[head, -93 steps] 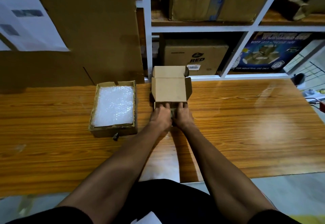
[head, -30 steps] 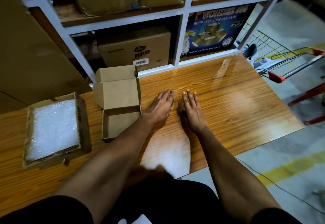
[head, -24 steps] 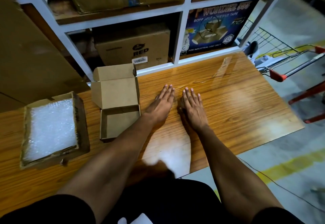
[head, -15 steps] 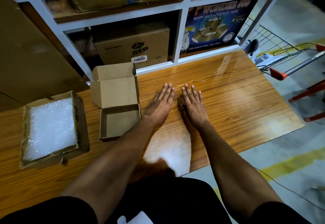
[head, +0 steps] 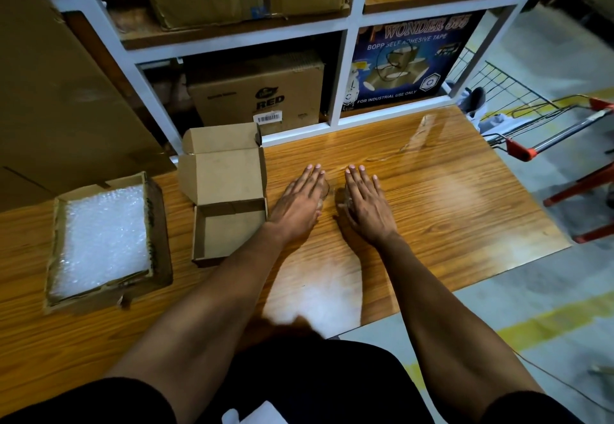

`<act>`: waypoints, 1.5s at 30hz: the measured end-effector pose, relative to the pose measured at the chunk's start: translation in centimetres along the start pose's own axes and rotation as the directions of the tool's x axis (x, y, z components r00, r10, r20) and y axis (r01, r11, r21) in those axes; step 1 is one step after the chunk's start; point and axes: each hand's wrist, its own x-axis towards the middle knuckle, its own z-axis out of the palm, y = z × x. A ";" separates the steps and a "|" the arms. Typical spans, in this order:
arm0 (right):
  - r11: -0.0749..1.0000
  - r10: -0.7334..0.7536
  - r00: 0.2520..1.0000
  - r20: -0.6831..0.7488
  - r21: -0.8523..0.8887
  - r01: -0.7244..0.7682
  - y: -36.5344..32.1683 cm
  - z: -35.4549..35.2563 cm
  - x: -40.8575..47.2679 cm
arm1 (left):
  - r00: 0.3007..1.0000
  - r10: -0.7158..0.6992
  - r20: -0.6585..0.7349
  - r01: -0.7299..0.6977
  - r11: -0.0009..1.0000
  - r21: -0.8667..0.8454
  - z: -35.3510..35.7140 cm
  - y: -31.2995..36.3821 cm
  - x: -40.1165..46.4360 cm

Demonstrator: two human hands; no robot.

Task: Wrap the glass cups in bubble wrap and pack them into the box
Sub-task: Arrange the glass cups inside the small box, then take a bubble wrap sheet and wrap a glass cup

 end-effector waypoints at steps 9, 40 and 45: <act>0.970 -0.165 0.957 -0.240 0.134 0.201 -10.6 -1.8 3.3 | 0.918 -0.160 -0.362 0.152 0.987 -0.049 -3.1 -5.4 -7.1; 0.948 -0.182 0.920 0.347 0.310 0.070 -18.2 3.0 1.3 | 0.844 -0.535 0.018 0.532 0.833 -0.154 -0.1 -9.7 -17.7; 0.945 -0.162 0.919 0.360 0.325 0.040 -18.2 3.1 0.9 | 0.841 -0.539 0.046 0.538 0.826 -0.166 0.1 -9.5 -18.2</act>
